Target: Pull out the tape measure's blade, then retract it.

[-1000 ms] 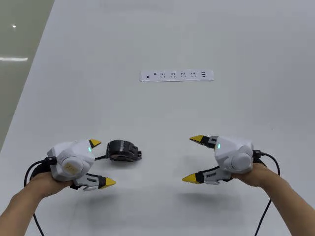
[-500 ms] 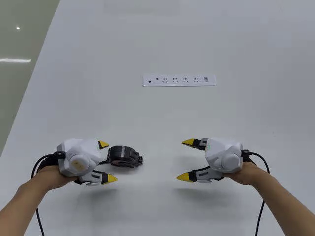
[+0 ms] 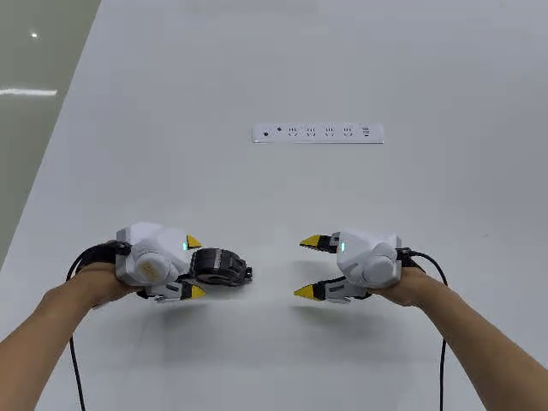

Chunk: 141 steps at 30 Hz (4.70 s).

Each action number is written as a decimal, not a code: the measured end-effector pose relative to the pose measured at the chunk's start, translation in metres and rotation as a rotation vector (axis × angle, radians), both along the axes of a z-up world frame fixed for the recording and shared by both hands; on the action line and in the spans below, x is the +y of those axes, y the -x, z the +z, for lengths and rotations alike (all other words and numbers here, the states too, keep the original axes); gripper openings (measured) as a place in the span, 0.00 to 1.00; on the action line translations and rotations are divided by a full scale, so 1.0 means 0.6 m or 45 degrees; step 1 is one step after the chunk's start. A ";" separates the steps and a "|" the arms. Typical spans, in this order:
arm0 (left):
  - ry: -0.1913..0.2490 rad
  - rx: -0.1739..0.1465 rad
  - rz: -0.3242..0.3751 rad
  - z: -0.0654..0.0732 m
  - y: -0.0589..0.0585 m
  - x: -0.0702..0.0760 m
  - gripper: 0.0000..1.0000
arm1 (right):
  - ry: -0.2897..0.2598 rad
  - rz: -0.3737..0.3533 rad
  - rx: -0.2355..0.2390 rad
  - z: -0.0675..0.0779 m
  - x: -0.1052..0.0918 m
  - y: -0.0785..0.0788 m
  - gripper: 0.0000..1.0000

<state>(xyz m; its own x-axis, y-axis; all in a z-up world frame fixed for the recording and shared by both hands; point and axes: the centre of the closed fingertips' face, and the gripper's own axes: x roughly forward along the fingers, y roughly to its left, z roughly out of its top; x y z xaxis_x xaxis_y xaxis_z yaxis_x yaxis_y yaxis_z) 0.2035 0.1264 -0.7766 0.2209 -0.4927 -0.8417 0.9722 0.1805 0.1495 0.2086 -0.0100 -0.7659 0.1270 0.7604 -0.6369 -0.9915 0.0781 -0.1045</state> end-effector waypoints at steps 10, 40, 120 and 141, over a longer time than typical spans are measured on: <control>-0.036 0.034 -0.044 -0.013 -0.004 -0.004 0.36 | -0.006 0.035 0.019 -0.017 0.035 -0.003 0.45; -0.065 0.057 -0.095 -0.027 -0.010 -0.016 0.30 | -0.008 0.094 0.083 -0.050 0.113 -0.001 0.30; -0.039 0.058 -0.032 -0.032 -0.010 0.000 0.28 | 0.092 0.261 0.116 -0.061 0.128 0.013 0.12; -0.041 0.057 -0.026 -0.025 -0.010 -0.002 0.28 | 0.106 0.268 0.117 -0.060 0.116 0.013 0.12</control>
<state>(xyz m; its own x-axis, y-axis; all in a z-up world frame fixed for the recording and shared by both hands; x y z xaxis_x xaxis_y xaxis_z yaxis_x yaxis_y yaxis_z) 0.2092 0.1250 -0.7917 0.1725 -0.4692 -0.8661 0.9815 0.1564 0.1108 0.2009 0.0595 -0.8017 -0.0900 0.7082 -0.7003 -0.9907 -0.1360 -0.0103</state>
